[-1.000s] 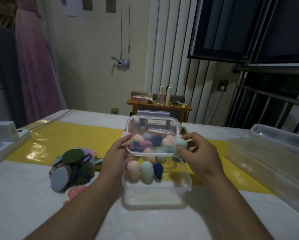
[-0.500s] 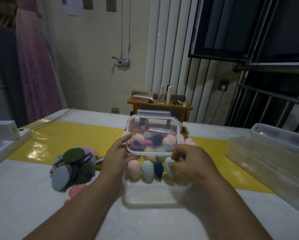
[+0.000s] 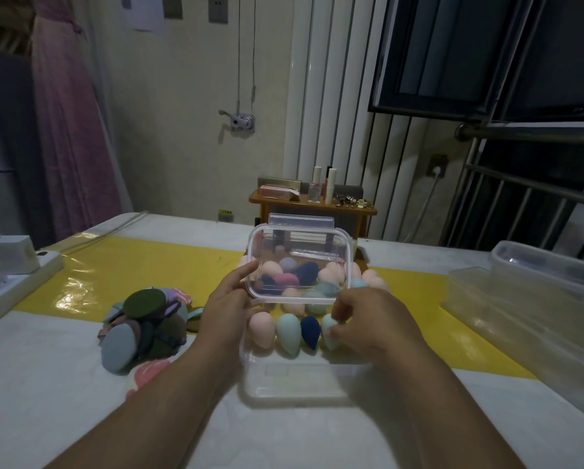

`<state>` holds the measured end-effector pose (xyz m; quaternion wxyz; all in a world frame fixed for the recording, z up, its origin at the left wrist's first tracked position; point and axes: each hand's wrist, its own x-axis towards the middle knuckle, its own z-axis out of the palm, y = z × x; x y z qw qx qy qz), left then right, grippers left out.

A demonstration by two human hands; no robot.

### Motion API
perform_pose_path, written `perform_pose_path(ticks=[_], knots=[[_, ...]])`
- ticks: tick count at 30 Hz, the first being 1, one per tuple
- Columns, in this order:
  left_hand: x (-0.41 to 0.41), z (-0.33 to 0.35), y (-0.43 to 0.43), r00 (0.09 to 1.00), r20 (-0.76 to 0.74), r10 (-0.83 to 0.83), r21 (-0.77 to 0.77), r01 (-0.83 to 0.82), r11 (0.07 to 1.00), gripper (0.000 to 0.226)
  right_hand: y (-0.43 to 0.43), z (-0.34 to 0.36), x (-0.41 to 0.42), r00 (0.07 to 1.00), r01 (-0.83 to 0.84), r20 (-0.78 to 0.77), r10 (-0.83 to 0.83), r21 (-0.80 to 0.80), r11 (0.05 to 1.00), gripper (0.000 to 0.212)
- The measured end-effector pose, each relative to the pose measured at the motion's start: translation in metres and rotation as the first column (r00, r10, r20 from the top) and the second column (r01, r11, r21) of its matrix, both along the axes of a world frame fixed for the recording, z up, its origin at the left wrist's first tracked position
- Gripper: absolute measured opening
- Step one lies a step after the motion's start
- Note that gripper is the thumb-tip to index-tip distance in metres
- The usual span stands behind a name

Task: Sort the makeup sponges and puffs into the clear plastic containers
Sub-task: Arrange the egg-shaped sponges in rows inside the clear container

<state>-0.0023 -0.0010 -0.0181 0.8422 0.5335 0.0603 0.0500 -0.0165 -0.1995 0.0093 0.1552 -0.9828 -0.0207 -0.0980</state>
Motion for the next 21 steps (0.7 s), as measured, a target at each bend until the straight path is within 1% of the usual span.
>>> perform_pose_path(ticks=[5, 8, 10, 14, 18, 20, 21], knots=[[-0.001, 0.0, 0.0, 1.0, 0.002, 0.0, 0.012, 0.0, 1.0, 0.059, 0.001, 0.0, 0.002, 1.0, -0.009, 0.009, 0.009, -0.037, 0.999, 0.018], [-0.002, 0.001, 0.0, 1.0, 0.0, 0.0, 0.009, 0.0, 1.0, 0.059, 0.0, 0.0, 0.004, 1.0, -0.011, -0.014, 0.011, -0.044, 0.999, 0.017], [-0.004, 0.002, 0.0, 1.0, -0.003, 0.0, 0.005, 0.0, 1.0, 0.058, 0.0, -0.001, 0.003, 0.999, -0.014, -0.041, 0.014, 0.001, 1.0, 0.017], [-0.007, 0.006, -0.002, 1.0, 0.0, -0.003, -0.009, 0.003, 1.0, 0.057, -0.002, -0.003, 0.002, 0.998, 0.004, -0.06, 0.005, 0.156, 0.988, 0.016], [-0.009, 0.008, -0.002, 1.0, -0.002, -0.003, -0.012, 0.003, 1.0, 0.059, -0.004, -0.004, 0.003, 1.0, -0.018, -0.008, 0.02, 0.219, 0.976, 0.012], [-0.01, 0.009, -0.002, 1.0, 0.003, -0.004, -0.012, 0.004, 1.0, 0.059, -0.005, -0.004, 0.005, 0.999, -0.046, 0.033, 0.039, 0.273, 0.961, 0.008], [-0.011, 0.01, -0.002, 1.0, 0.009, -0.007, -0.012, 0.007, 1.0, 0.058, -0.006, -0.004, 0.005, 0.997, -0.057, 0.067, 0.038, 0.307, 0.95, 0.009]])
